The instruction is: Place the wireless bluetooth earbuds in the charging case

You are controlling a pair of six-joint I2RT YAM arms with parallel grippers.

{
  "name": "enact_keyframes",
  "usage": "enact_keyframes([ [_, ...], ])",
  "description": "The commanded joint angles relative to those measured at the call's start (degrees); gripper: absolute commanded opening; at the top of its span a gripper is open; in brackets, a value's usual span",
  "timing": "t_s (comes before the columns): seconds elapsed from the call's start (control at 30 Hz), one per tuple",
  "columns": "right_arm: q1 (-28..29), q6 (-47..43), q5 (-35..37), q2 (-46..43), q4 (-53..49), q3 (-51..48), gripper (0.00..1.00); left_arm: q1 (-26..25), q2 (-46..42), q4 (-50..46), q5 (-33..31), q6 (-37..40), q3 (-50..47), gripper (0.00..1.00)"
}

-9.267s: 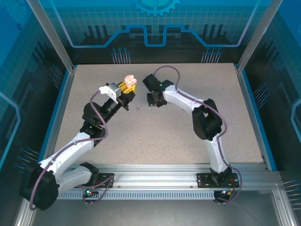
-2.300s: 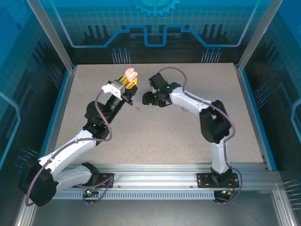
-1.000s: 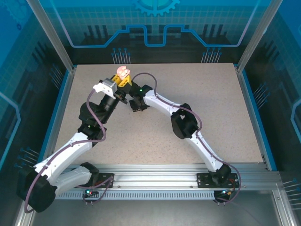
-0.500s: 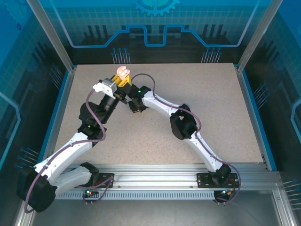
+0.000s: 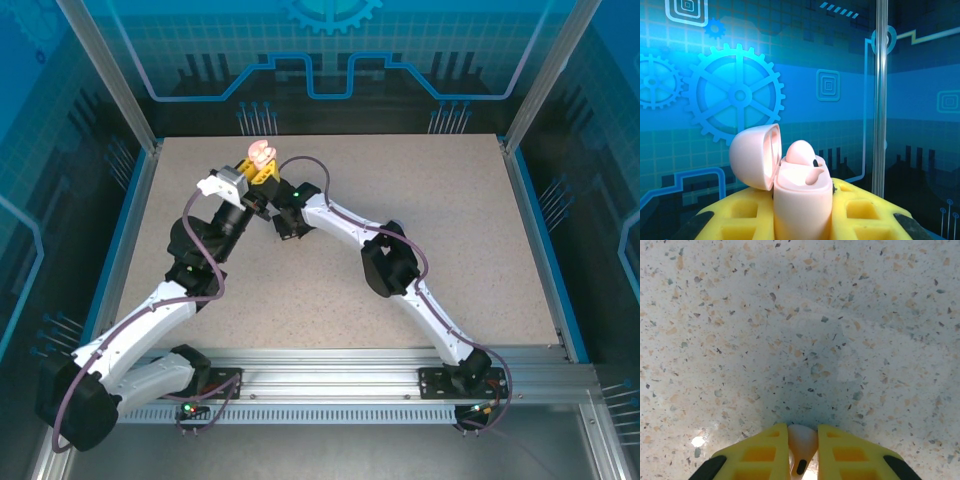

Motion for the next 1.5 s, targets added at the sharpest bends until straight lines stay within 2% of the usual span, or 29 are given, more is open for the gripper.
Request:
enact_keyframes([
  [0.0, 1.11, 0.13, 0.75, -2.39, -0.52, -1.84, 0.15, 0.42, -0.63, 0.48, 0.99, -1.50, 0.77, 0.00],
  [0.33, 0.16, -0.56, 2.62, -12.37, 4.34, -14.48, 0.14, 0.48, -0.54, -0.43, 1.70, -1.55, 0.96, 0.00],
  [0.7, 0.28, -1.87, 1.10, -28.42, 12.69, -38.18, 0.14, 0.43, -0.54, -0.98, 2.59, -2.02, 1.06, 0.00],
  [0.93, 1.04, -1.70, -0.16, -33.89, 16.49, -49.23, 0.14, 0.38, -0.42, -0.96, 2.85, -2.43, 0.99, 0.00],
  [1.27, 1.48, -1.38, 0.13, -34.57, 18.12, -54.93, 0.15, 0.31, -0.41, -0.89, 2.85, -2.52, 0.90, 0.00],
  [1.47, 1.52, -0.43, 0.71, -33.45, 17.47, -54.78, 0.20, 0.31, -0.27, -0.72, 2.85, -2.65, 0.77, 0.00],
])
